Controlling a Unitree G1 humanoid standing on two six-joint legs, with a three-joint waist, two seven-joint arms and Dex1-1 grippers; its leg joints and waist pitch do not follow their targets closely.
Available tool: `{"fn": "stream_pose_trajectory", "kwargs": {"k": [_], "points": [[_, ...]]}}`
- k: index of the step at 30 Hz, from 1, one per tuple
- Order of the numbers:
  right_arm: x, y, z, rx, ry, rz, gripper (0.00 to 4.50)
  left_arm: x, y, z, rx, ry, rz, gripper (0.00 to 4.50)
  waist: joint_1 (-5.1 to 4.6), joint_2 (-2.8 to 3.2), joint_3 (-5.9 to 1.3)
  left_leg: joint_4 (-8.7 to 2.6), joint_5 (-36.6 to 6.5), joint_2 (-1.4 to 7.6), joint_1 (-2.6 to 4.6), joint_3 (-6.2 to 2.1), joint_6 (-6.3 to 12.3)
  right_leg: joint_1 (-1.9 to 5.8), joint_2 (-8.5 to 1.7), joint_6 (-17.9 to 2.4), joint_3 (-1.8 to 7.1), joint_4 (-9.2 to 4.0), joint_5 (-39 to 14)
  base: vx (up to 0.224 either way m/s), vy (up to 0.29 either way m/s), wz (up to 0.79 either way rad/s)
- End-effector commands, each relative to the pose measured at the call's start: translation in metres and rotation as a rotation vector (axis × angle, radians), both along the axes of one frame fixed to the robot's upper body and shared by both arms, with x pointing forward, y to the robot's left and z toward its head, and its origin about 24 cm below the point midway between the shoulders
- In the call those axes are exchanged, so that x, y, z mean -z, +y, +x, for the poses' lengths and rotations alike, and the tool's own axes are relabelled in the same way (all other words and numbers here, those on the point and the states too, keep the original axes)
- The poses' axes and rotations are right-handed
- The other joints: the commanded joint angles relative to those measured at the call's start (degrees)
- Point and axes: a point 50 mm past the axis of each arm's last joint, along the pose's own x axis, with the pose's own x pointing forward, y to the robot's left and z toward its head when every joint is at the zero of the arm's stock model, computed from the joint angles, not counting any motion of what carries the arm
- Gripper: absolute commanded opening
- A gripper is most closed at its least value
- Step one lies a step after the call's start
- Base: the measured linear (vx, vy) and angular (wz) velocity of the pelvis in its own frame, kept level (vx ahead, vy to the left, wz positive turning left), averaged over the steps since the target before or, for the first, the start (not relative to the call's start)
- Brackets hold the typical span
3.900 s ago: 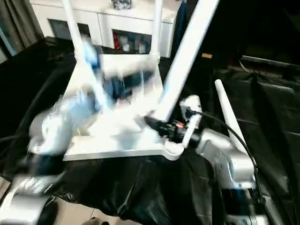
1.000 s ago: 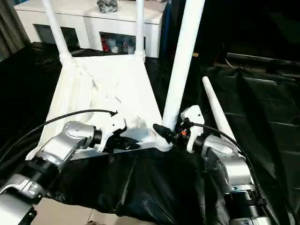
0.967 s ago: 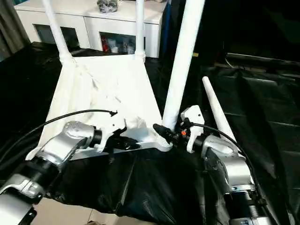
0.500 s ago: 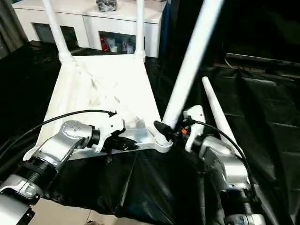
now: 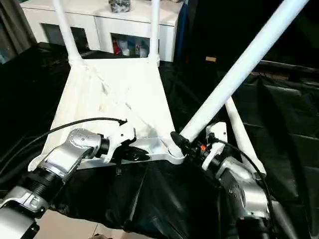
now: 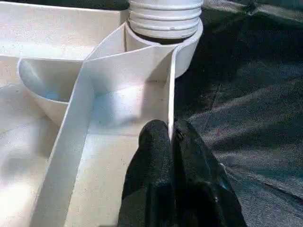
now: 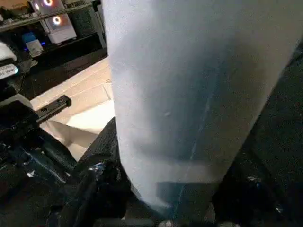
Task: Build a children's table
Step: Insert table leg to table base
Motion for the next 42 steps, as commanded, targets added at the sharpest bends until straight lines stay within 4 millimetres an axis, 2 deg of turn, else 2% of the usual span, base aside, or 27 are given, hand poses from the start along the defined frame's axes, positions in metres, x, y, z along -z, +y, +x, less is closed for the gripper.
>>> {"fn": "stream_pose_trajectory", "kwargs": {"k": [1,2,5,6,8,10,12,14,15,23,24,25,27,30,34,37,38,40,41,42], "points": [[0.026,-0.004,-0.014,-0.007,0.130,-0.093,1.91,-0.004,0.011,0.008,-0.082,-0.025,-0.026,0.00,-0.09,-0.82,-2.91,-4.50,-20.8,1.27,0.65,-1.19,0.69,1.28,-2.87,-5.1,1.92,-6.32,-34.1,0.000,0.000,0.00],[0.022,0.000,-0.013,-0.056,0.113,-0.175,1.91,-0.005,0.010,0.008,-0.077,-0.029,-0.020,0.00,-0.09,-0.75,-2.89,-4.50,-21.0,1.25,0.67,-1.19,0.70,1.25,-2.88,-5.2,1.91,-6.35,-34.2,0.000,0.000,0.00],[0.020,0.003,-0.012,-0.097,0.109,-0.232,1.91,-0.005,0.010,0.009,-0.074,-0.031,-0.017,0.00,-0.16,-0.81,-2.83,-4.47,-21.3,1.16,0.71,-1.18,0.54,1.24,-2.77,-4.6,1.84,-6.44,-35.1,0.000,0.000,0.00],[0.020,0.006,-0.010,-0.120,0.115,-0.273,1.91,-0.005,0.010,0.009,-0.071,-0.032,-0.013,0.00,-0.26,-1.02,-2.81,-4.38,-21.8,1.07,0.70,-1.19,0.56,1.11,-2.81,-4.0,1.79,-6.64,-36.5,0.000,0.000,0.00],[0.020,0.007,-0.009,-0.133,0.121,-0.286,1.91,-0.005,0.010,0.009,-0.068,-0.032,-0.012,0.00,-0.33,-0.96,-2.74,-4.33,-22.6,1.02,0.86,-1.29,0.43,0.96,-2.79,-3.6,1.61,-6.86,-38.1,0.000,0.000,0.00],[0.021,0.011,-0.009,-0.193,0.137,-0.308,1.91,-0.005,0.009,0.008,-0.059,-0.030,-0.009,0.00,-0.50,-1.25,-2.78,-4.34,-23.1,1.07,0.83,-1.42,0.36,1.02,-2.84,-3.3,1.47,-6.92,-38.8,0.000,0.000,0.00],[0.022,0.013,-0.009,-0.223,0.143,-0.318,1.91,-0.006,0.009,0.008,-0.053,-0.029,-0.008,0.00,-0.59,-1.04,-2.74,-4.48,-23.6,1.15,0.93,-1.47,0.27,0.94,-2.79,-3.1,1.42,-7.06,-38.5,0.000,0.000,0.00],[0.024,0.015,-0.009,-0.262,0.159,-0.322,1.91,-0.006,0.008,0.008,-0.038,-0.031,-0.007,0.00,-0.76,-1.25,-3.02,-4.69,-23.4,1.31,0.92,-1.50,0.37,1.21,-2.85,-3.9,1.41,-6.98,-36.2,0.000,0.000,0.00],[0.026,0.017,-0.009,-0.284,0.168,-0.318,1.91,-0.007,0.008,0.008,-0.023,-0.032,-0.006,0.00,-0.67,-1.10,-3.02,-4.83,-23.5,1.43,0.97,-1.50,0.34,1.17,-2.83,-4.4,1.51,-6.88,-34.7,0.000,0.000,0.00],[0.024,0.019,-0.004,-0.374,0.174,-0.272,1.91,-0.013,0.007,0.003,0.110,-0.027,0.000,0.00,-0.95,-1.24,-3.23,-4.89,-24.4,1.51,1.00,-1.45,0.21,1.27,-2.87,-6.2,1.73,-6.50,-31.7,0.000,0.000,0.00],[0.023,0.020,-0.004,-0.391,0.170,-0.269,1.91,-0.014,0.007,0.003,0.126,-0.026,0.002,0.00,-1.21,-1.09,-2.85,-5.16,-24.8,1.55,0.74,-1.47,0.30,1.33,-2.71,-6.7,1.82,-6.35,-30.1,0.000,0.000,0.00],[0.020,0.020,-0.006,-0.443,0.157,-0.267,1.91,-0.018,0.008,0.002,0.165,-0.030,0.008,0.00,-1.23,-0.92,-2.65,-5.24,-24.9,1.57,0.79,-1.48,0.35,1.21,-2.72,-7.0,1.87,-6.30,-29.5,0.000,0.000,0.00],[0.019,0.021,-0.007,-0.472,0.152,-0.264,1.91,-0.019,0.009,0.002,0.185,-0.027,0.010,0.00,-1.46,-0.99,-2.75,-5.26,-24.7,1.69,0.72,-1.42,0.43,1.44,-2.63,-8.1,1.97,-5.98,-27.1,0.000,0.000,0.00],[0.016,0.021,-0.011,-0.513,0.144,-0.263,1.91,-0.022,0.012,0.002,0.208,-0.024,0.022,0.00,-1.22,-0.91,-2.59,-5.32,-23.7,1.80,1.03,-1.06,0.72,1.32,-2.47,-10.1,2.27,-5.66,-22.9,0.000,0.000,0.00],[0.018,0.024,-0.013,-0.516,0.128,-0.271,1.91,-0.021,0.017,0.006,0.161,-0.027,0.036,0.00,-0.96,-1.06,-2.64,-5.35,-21.5,1.89,0.89,-0.85,0.96,1.61,-2.52,-11.5,2.38,-5.22,-19.8,0.000,0.000,0.00],[0.021,0.027,-0.009,-0.462,0.112,-0.276,1.91,-0.021,0.016,0.010,0.090,-0.034,0.018,0.00,-0.94,-1.14,-2.54,-5.42,-21.5,1.83,0.73,-0.90,0.73,1.70,-2.72,-11.3,2.33,-5.30,-21.9,0.000,0.000,0.00],[0.022,0.027,-0.004,-0.409,0.103,-0.291,1.91,-0.021,0.015,0.012,0.056,-0.039,0.006,0.00,-0.99,-1.27,-2.69,-5.41,-22.1,1.83,0.89,-0.97,0.31,1.62,-2.79,-10.8,2.27,-5.42,-23.7,0.000,0.000,0.00],[0.023,0.027,-0.001,-0.374,0.097,-0.302,1.91,-0.021,0.014,0.013,0.034,-0.042,-0.002,0.00,-1.07,-1.15,-2.34,-5.50,-23.7,1.75,0.99,-1.17,-0.32,1.37,-2.78,-9.7,2.12,-5.87,-27.5,0.000,0.000,0.00],[0.026,0.026,0.013,-0.225,0.089,-0.339,1.91,-0.022,0.011,0.017,-0.045,-0.052,-0.021,0.00,-1.36,-1.38,-2.36,-5.49,-24.6,1.75,1.03,-1.34,-0.95,1.14,-2.98,-8.9,2.03,-5.96,-30.2,0.000,0.000,0.00],[0.027,0.025,0.017,-0.171,0.091,-0.350,1.91,-0.022,0.010,0.019,-0.071,-0.057,-0.027,0.00,-1.53,-1.34,-2.31,-5.49,-25.1,1.70,1.03,-1.46,-1.33,1.19,-2.93,-8.5,1.91,-6.12,-31.4,0.000,0.000,0.00]]}}
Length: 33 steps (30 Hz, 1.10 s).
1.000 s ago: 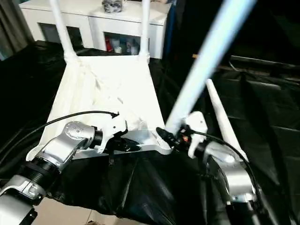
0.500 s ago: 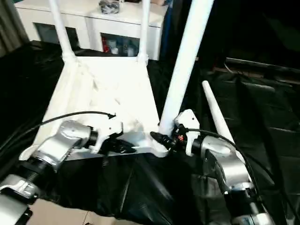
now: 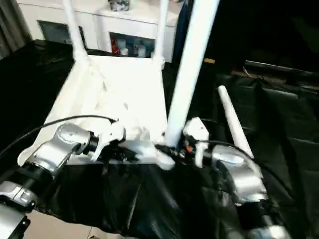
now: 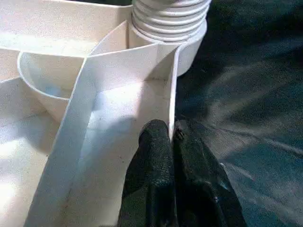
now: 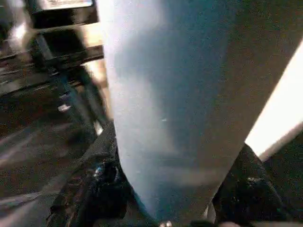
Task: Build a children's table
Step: Insert table leg to table base
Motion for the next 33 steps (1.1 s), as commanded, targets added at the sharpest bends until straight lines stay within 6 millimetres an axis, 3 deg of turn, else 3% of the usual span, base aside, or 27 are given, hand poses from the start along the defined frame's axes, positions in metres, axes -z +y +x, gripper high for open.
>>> {"fn": "stream_pose_trajectory", "kwargs": {"k": [1,2,6,7,8,11,14,16,25,26,30,33], "points": [[0.038,-0.004,-0.007,0.092,0.151,-0.112,1.91,-0.017,-0.012,0.010,-0.053,-0.065,-0.065,0.00,-0.31,0.24,-1.83,-4.66,-25.8,1.64,0.65,-1.90,-1.71,1.26,-3.06,-7.3,1.63,-5.39,-33.6,0.000,0.000,0.00],[0.041,-0.004,0.004,0.233,0.157,-0.106,1.91,-0.018,-0.020,0.011,-0.119,-0.066,-0.101,0.00,-0.78,0.13,-1.83,-4.68,-26.6,1.62,0.54,-2.09,-2.02,1.22,-3.12,-6.6,1.48,-5.57,-35.1,0.000,0.000,0.00],[0.047,-0.001,0.020,0.440,0.216,-0.102,1.91,-0.021,-0.041,0.007,-0.183,-0.055,-0.155,0.00,-1.80,0.06,-1.83,-4.41,-28.0,1.37,0.69,-2.35,-1.83,0.99,-3.18,-5.3,1.05,-6.33,-38.0,0.000,0.000,0.00],[0.050,0.005,0.026,0.502,0.236,-0.107,1.91,-0.021,-0.056,0.000,-0.175,-0.049,-0.175,0.00,-2.00,0.15,-1.88,-4.55,-27.5,1.38,0.40,-2.48,-1.80,1.23,-3.12,-5.4,0.94,-6.21,-37.0,0.000,0.000,0.00],[0.050,0.005,0.026,0.502,0.236,-0.107,1.91,-0.021,-0.056,0.000,-0.175,-0.049,-0.175,0.00,-2.45,0.14,-1.87,-4.73,-27.0,1.49,0.04,-2.55,-1.83,1.40,-3.10,-6.2,0.95,-5.93,-34.7,0.000,0.000,0.00],[0.051,0.020,0.032,0.520,0.236,-0.110,1.91,-0.018,-0.077,-0.012,-0.161,-0.044,-0.178,0.00,-3.01,0.09,-2.12,-4.69,-27.0,1.54,0.12,-2.43,-1.44,1.36,-2.83,-8.0,1.15,-5.66,-29.4,0.000,0.000,0.00],[0.049,0.028,0.033,0.514,0.241,-0.097,1.91,-0.015,-0.080,-0.013,-0.166,-0.045,-0.166,0.00,-3.19,-0.24,-2.25,-4.52,-26.9,1.30,0.50,-2.14,-0.78,1.03,-2.54,-8.9,1.52,-5.74,-26.9,0.000,0.000,0.00],[0.049,0.032,0.033,0.510,0.247,-0.094,1.91,-0.013,-0.080,-0.013,-0.171,-0.052,-0.147,0.00,-3.14,-0.14,-2.20,-4.59,-26.6,1.27,0.40,-2.17,-0.41,1.14,-2.58,-9.0,1.57,-5.66,-26.7,0.000,0.000,0.00],[0.050,0.045,0.032,0.471,0.238,-0.080,1.91,-0.013,-0.077,-0.015,-0.195,-0.059,-0.122,0.00,-3.61,-0.21,-2.27,-4.50,-29.1,1.16,0.56,-2.51,-0.93,0.87,-2.67,-7.3,1.34,-6.15,-31.1,0.000,0.000,0.00],[0.049,0.046,0.033,0.472,0.235,-0.075,2.26,-0.013,-0.077,-0.015,-0.196,-0.060,-0.121,0.00,-3.66,-0.18,-2.27,-4.52,-29.1,1.18,0.54,-2.56,-0.93,0.88,-2.68,-7.4,1.35,-6.11,-30.9,0.000,0.000,0.00],[0.040,0.049,0.038,0.449,0.198,-0.012,2.67,-0.013,-0.076,-0.014,-0.189,-0.069,-0.118,0.00,-3.81,-0.16,-2.34,-4.54,-29.0,1.24,0.45,-2.52,-0.80,0.91,-2.63,-8.2,1.44,-5.92,-29.2,0.000,0.000,0.00],[0.033,0.048,0.040,0.416,0.156,-0.009,2.96,-0.013,-0.073,-0.013,-0.183,-0.072,-0.117,0.00,-3.37,-0.20,-2.69,-4.42,-26.0,1.37,0.28,-2.19,-0.31,1.17,-2.65,-9.8,1.79,-5.40,-24.6,0.000,0.000,0.00]]}}
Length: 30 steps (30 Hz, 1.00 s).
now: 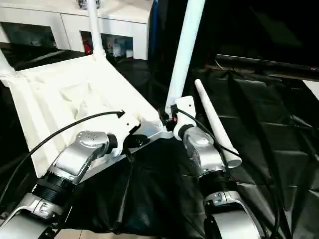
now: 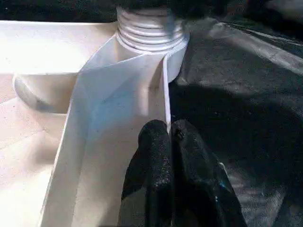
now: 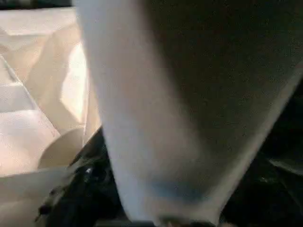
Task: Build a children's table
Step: Insert table leg to table base, then rotate leg to tighten
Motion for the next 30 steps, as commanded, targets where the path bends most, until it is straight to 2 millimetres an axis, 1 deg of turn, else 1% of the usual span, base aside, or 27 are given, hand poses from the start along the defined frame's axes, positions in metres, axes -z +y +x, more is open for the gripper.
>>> {"fn": "stream_pose_trajectory", "kwargs": {"k": [1,2,3,4,6,7,8,10,11,12,13,14,15,16,17,18,19,20,21,22,23,24,25,26,28,30], "points": [[0.024,0.014,-0.013,-0.096,0.115,-0.014,3.08,-0.013,-0.029,-0.010,0.167,-0.034,-0.063,0.00,0.46,0.62,-2.85,-4.58,-24.8,2.02,0.32,-0.82,-0.03,1.78,-2.59,-10.0,2.06,-4.25,-23.0,0.000,0.000,0.00],[0.022,0.014,-0.012,-0.101,0.106,-0.008,3.13,-0.013,-0.028,-0.010,0.168,-0.032,-0.062,0.00,0.73,0.64,-2.95,-4.54,-23.7,2.06,0.33,-0.72,0.21,1.93,-2.58,-10.5,2.12,-4.03,-21.5,0.000,0.000,0.00],[0.017,0.011,-0.011,-0.121,0.083,0.008,3.18,-0.013,-0.025,-0.009,0.174,-0.032,-0.057,0.00,0.79,0.63,-2.99,-4.53,-23.1,2.08,0.29,-0.68,0.30,1.98,-2.58,-10.8,2.15,-3.95,-20.6,0.000,0.000,0.00],[0.015,0.009,-0.011,-0.132,0.072,0.011,3.28,-0.013,-0.024,-0.009,0.179,-0.032,-0.055,0.00,0.89,0.57,-3.09,-4.50,-22.1,2.06,0.10,-0.61,0.67,2.24,-2.55,-11.1,2.16,-3.74,-19.5,0.000,0.000,0.00],[0.008,0.004,-0.011,-0.167,0.042,0.013,3.52,-0.013,-0.020,-0.009,0.205,-0.038,-0.054,0.00,1.20,0.54,-3.11,-4.38,-21.0,2.01,0.19,-0.41,1.31,2.26,-2.56,-11.3,2.21,-3.83,-18.8,0.000,0.000,0.00],[0.006,0.002,-0.011,-0.178,0.035,0.015,3.52,-0.013,-0.019,-0.009,0.215,-0.040,-0.055,0.00,1.48,0.54,-3.25,-4.21,-20.0,2.04,0.33,-0.27,1.67,2.19,-2.62,-11.6,2.32,-3.72,-18.2,0.000,0.000,0.00],[0.003,-0.002,-0.012,-0.207,0.020,0.012,3.58,-0.013,-0.016,-0.010,0.239,-0.038,-0.052,0.00,1.72,0.62,-3.28,-4.16,-18.9,2.06,0.29,-0.17,1.98,2.22,-2.59,-12.2,2.37,-3.58,-16.9,0.000,0.000,0.00],[-0.001,-0.006,-0.015,-0.249,-0.002,-0.005,3.79,-0.014,-0.012,-0.011,0.275,-0.049,-0.048,0.00,2.10,0.51,-3.31,-4.08,-17.2,2.06,0.12,-0.08,2.51,2.47,-2.49,-12.3,2.37,-3.26,-15.5,0.000,0.000,0.00],[-0.002,-0.010,-0.017,-0.276,-0.014,-0.023,3.91,-0.013,-0.010,-0.012,0.293,-0.046,-0.044,0.00,2.50,0.72,-3.37,-3.97,-16.2,2.10,0.16,-0.02,2.68,2.45,-2.58,-12.4,2.43,-3.08,-14.9,0.000,0.000,0.00],[-0.003,-0.011,-0.018,-0.286,-0.017,-0.031,3.91,-0.013,-0.009,-0.012,0.298,-0.044,-0.042,0.00,2.80,0.68,-3.35,-3.93,-15.7,2.11,0.24,0.03,2.71,2.43,-2.55,-12.4,2.44,-3.10,-14.7,0.000,0.000,0.00],[-0.004,-0.013,-0.021,-0.317,-0.023,-0.043,3.91,-0.012,-0.007,-0.012,0.317,-0.041,-0.042,0.00,2.95,0.66,-3.37,-3.85,-15.4,2.10,0.42,0.14,2.84,2.26,-2.43,-12.9,2.50,-2.95,-14.1,0.000,0.000,0.00],[-0.004,-0.017,-0.026,-0.374,-0.025,-0.058,3.91,-0.012,-0.004,-0.013,0.350,-0.040,-0.045,0.00,3.17,0.71,-3.33,-3.83,-15.0,2.09,0.35,0.15,3.09,2.48,-2.33,-13.0,2.47,-2.90,-13.3,0.000,0.000,0.00],[-0.005,-0.019,-0.029,-0.411,-0.024,-0.063,3.91,-0.012,-0.003,-0.015,0.371,-0.038,-0.046,0.00,3.34,0.71,-3.40,-3.73,-14.5,2.20,0.50,0.23,3.12,2.43,-2.36,-13.1,2.55,-2.71,-12.6,0.000,0.000,0.00],[-0.005,-0.022,-0.034,-0.466,-0.021,-0.066,3.91,-0.011,0.000,-0.016,0.402,-0.034,-0.041,0.00,3.52,0.87,-3.41,-3.68,-13.5,2.15,0.35,0.27,3.54,2.57,-2.32,-13.6,2.63,-2.42,-10.8,0.000,0.000,0.00],[-0.006,-0.025,-0.039,-0.520,-0.013,-0.064,3.91,-0.011,0.002,-0.017,0.431,-0.027,-0.034,0.00,3.66,0.80,-3.49,-3.64,-13.0,2.11,0.31,0.27,3.83,2.71,-2.29,-13.7,2.58,-2.35,-10.2,0.000,0.000,0.00],[-0.006,-0.025,-0.039,-0.520,-0.013,-0.064,3.91,-0.011,0.002,-0.017,0.431,-0.027,-0.034,0.00,4.11,0.84,-3.59,-3.50,-11.7,2.22,0.49,0.32,4.42,2.79,-2.34,-14.1,2.63,-2.08,-8.2,0.000,0.000,0.00],[-0.006,-0.028,-0.043,-0.562,-0.007,-0.067,3.91,-0.010,0.005,-0.019,0.457,-0.022,-0.028,0.00,4.26,0.89,-3.46,-3.48,-11.4,2.22,0.58,0.43,4.94,2.60,-2.23,-14.9,2.65,-2.01,-7.1,0.000,0.000,0.00],[-0.007,-0.031,-0.047,-0.604,0.005,-0.069,3.91,-0.009,0.007,-0.020,0.483,-0.015,-0.020,0.00,4.54,0.92,-3.41,-3.53,-11.7,2.27,0.58,0.43,5.02,2.75,-2.31,-15.0,2.62,-2.01,-7.6,0.000,0.000,0.00],[-0.007,-0.033,-0.051,-0.639,0.018,-0.067,3.91,-0.008,0.009,-0.021,0.504,-0.011,-0.015,0.00,4.66,0.95,-3.34,-3.55,-12.2,2.29,0.60,0.45,5.03,2.73,-2.30,-14.9,2.61,-2.08,-8.5,0.000,0.000,0.00],[-0.008,-0.035,-0.053,-0.663,0.028,-0.069,3.91,-0.008,0.011,-0.022,0.521,-0.007,-0.015,0.00,4.97,0.90,-3.38,-3.56,-12.5,2.33,0.68,0.45,4.72,2.78,-2.38,-14.6,2.64,-2.09,-9.5,0.000,0.000,0.00],[-0.008,-0.038,-0.056,-0.686,0.041,-0.074,3.91,-0.008,0.013,-0.023,0.539,-0.002,-0.013,0.00,5.12,0.91,-3.30,-3.61,-12.8,2.36,0.71,0.46,4.48,2.66,-2.41,-14.4,2.67,-2.20,-10.3,0.000,0.000,0.00],[-0.007,-0.040,-0.057,-0.705,0.053,-0.082,3.91,-0.009,0.014,-0.024,0.561,0.006,-0.014,0.00,5.37,1.05,-3.19,-3.71,-13.8,2.43,0.99,0.49,3.80,2.48,-2.40,-14.0,2.70,-2.40,-11.9,0.000,0.000,0.00],[-0.007,-0.041,-0.058,-0.713,0.058,-0.086,3.65,-0.009,0.015,-0.025,0.573,0.011,-0.016,0.00,5.34,0.99,-3.18,-3.78,-14.8,2.42,0.93,0.48,3.24,2.53,-2.38,-13.7,2.68,-2.43,-13.2,0.000,0.000,0.00],[-0.007,-0.042,-0.060,-0.733,0.071,-0.085,3.57,-0.009,0.016,-0.026,0.595,0.017,-0.014,0.00,5.42,1.02,-3.15,-3.81,-15.5,2.46,1.04,0.55,2.76,2.44,-2.41,-13.3,2.72,-2.55,-14.3,0.000,0.000,0.00],[-0.007,-0.043,-0.063,-0.762,0.089,-0.084,3.57,-0.009,0.018,-0.028,0.627,0.026,-0.011,0.00,5.50,0.98,-3.14,-3.76,-16.4,2.47,1.18,0.73,2.13,2.31,-2.47,-12.9,2.76,-2.78,-15.8,0.000,0.000,0.00],[-0.007,-0.044,-0.066,-0.789,0.106,-0.085,3.22,-0.008,0.020,-0.030,0.648,0.032,-0.004,0.00,5.50,0.98,-3.21,-3.80,-15.6,2.52,0.99,0.70,1.82,2.42,-2.41,-12.6,2.74,-2.52,-15.2,0.000,0.000,0.00]]}}
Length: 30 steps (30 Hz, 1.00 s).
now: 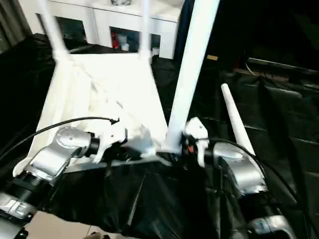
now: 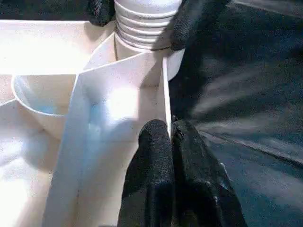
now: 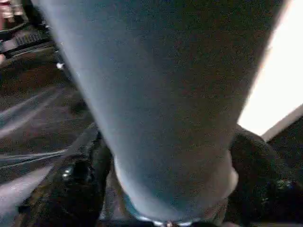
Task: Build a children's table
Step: Rotate leg to tighten
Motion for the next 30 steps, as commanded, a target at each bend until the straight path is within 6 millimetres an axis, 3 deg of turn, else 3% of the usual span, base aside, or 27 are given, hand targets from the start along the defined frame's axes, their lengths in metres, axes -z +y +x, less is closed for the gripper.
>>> {"fn": "stream_pose_trajectory", "kwargs": {"k": [1,6,10,13,15,17,20,22,25,28,30], "points": [[-0.003,0.006,-0.005,-0.071,0.014,-0.005,3.22,0.000,-0.018,-0.012,0.166,0.023,-0.027,0.00,-0.20,0.42,-3.59,-3.84,-15.4,1.95,1.21,-0.65,1.89,2.70,-2.32,-12.2,2.27,-3.44,-15.4,0.000,0.000,0.00],[0.000,0.007,-0.012,-0.109,0.048,-0.012,2.88,0.003,-0.014,-0.012,0.182,0.029,-0.008,0.00,0.03,0.51,-3.68,-3.69,-13.4,1.95,1.07,-0.60,2.25,2.85,-2.38,-12.8,2.23,-3.07,-12.9,0.000,0.000,0.00],[0.003,0.010,-0.012,-0.076,0.060,-0.002,2.80,0.005,-0.015,-0.008,0.131,0.029,-0.016,0.00,0.01,0.51,-3.51,-3.75,-15.5,1.91,1.25,-0.62,1.46,2.70,-2.43,-12.2,2.21,-3.48,-16.2,0.000,0.000,0.00],[0.010,0.011,-0.005,0.062,0.039,-0.004,2.78,0.006,-0.021,0.003,0.016,0.014,-0.030,0.00,-0.14,0.44,-3.14,-3.86,-18.9,1.73,1.56,-0.68,0.24,2.26,-2.47,-10.8,2.13,-4.24,-22.2,0.000,0.000,0.00],[0.018,0.014,0.006,0.249,0.020,-0.022,2.77,0.005,-0.030,0.014,-0.108,0.002,-0.062,0.00,-0.45,0.31,-3.13,-3.94,-20.6,1.64,1.66,-1.01,-0.94,2.18,-2.58,-9.4,1.90,-4.60,-26.1,0.000,0.000,0.00],[0.022,0.016,0.014,0.373,0.005,-0.022,2.77,0.005,-0.036,0.018,-0.165,-0.014,-0.069,0.00,-1.04,0.21,-2.97,-3.93,-22.3,1.46,1.39,-1.45,-1.67,2.19,-2.77,-6.9,1.54,-5.09,-31.6,-0.025,0.002,-0.02],[0.030,0.020,0.027,0.596,0.014,-0.014,2.76,0.006,-0.052,0.022,-0.246,-0.013,-0.085,0.00,-2.06,0.23,-2.88,-3.81,-24.0,1.24,1.24,-1.87,-1.63,1.99,-2.78,-5.1,1.01,-5.86,-35.3,0.000,0.000,0.00],[0.032,0.025,0.031,0.659,0.017,-0.012,2.76,0.007,-0.060,0.022,-0.270,-0.006,-0.092,0.00,-2.59,0.60,-2.98,-3.74,-24.8,1.21,1.26,-2.10,-1.76,1.89,-2.86,-4.8,0.84,-5.94,-36.0,0.000,0.000,0.00],[0.034,0.043,0.037,0.732,0.022,0.020,2.76,0.009,-0.081,0.020,-0.316,0.002,-0.108,0.00,-3.34,0.39,-2.93,-3.55,-26.0,1.09,1.45,-1.96,-1.09,1.50,-2.59,-5.2,0.70,-6.31,-35.3,0.000,0.000,0.00],[0.033,0.057,0.041,0.751,0.004,0.019,2.76,0.016,-0.091,0.015,-0.295,-0.010,-0.081,0.00,-3.57,0.41,-3.06,-3.71,-25.5,1.05,1.16,-2.04,-0.61,1.77,-2.51,-5.2,0.68,-6.22,-33.9,0.000,0.000,0.00],[0.032,0.061,0.042,0.736,0.011,0.052,3.32,0.017,-0.091,0.014,-0.293,-0.015,-0.072,0.00,-3.48,0.53,-3.09,-3.81,-25.5,1.12,1.14,-2.00,-0.22,1.81,-2.48,-5.6,0.83,-6.09,-32.3,0.000,0.000,0.00]]}}
